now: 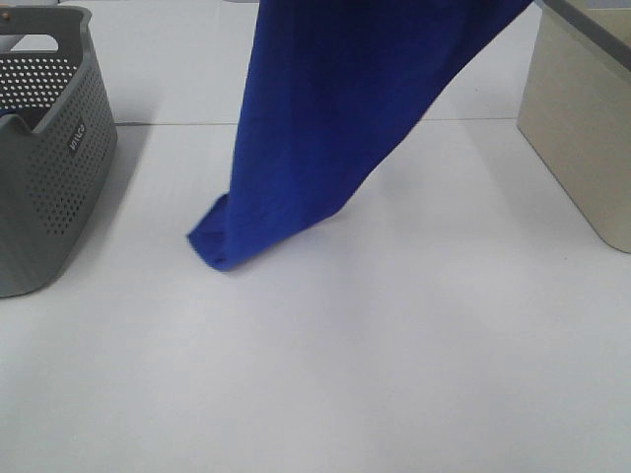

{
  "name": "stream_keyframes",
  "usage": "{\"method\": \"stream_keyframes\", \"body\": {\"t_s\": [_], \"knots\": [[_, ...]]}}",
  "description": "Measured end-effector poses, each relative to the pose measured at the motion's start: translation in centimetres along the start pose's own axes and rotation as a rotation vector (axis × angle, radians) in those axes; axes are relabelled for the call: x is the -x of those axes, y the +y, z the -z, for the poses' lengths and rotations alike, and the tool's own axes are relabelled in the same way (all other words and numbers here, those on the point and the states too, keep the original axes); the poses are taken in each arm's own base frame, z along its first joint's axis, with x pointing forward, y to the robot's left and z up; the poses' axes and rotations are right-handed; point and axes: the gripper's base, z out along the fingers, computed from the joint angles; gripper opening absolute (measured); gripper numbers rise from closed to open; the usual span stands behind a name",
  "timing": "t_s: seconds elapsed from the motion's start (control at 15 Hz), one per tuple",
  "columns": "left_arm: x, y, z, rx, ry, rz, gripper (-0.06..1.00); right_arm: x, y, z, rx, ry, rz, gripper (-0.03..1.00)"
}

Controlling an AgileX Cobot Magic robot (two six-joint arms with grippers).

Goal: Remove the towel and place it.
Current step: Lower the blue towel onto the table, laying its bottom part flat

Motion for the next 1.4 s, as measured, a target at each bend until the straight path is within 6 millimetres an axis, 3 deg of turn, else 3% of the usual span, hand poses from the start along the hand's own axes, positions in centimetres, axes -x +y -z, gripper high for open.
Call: {"method": "stream_keyframes", "body": {"t_s": [0.27, 0.67, 1.07, 1.33, 1.4], "knots": [[-1.9, 2.5, -1.7, 0.083, -0.033, 0.006, 0.00, 3.3, -0.3, 1.9, -0.042, -0.126, 0.139, 0.02], [-5.0, 5.3, -5.6, 0.212, -0.249, -0.018, 0.00, 6.3, -2.5, -1.8, -0.157, -0.302, 0.311, 0.02], [-13.8, 8.2, -12.3, 0.340, -0.434, -0.064, 0.00, 10.0, -5.9, -5.8, -0.409, -0.706, 0.305, 0.02], [-15.1, 10.6, -15.3, 0.457, -0.527, -0.100, 0.00, 11.0, -7.6, -8.8, -0.486, -0.824, 0.285, 0.02], [-15.1, 11.1, -15.9, 0.517, -0.561, -0.114, 0.00, 12.1, -7.9, -8.7, -0.497, -0.887, 0.282, 0.02]]}}
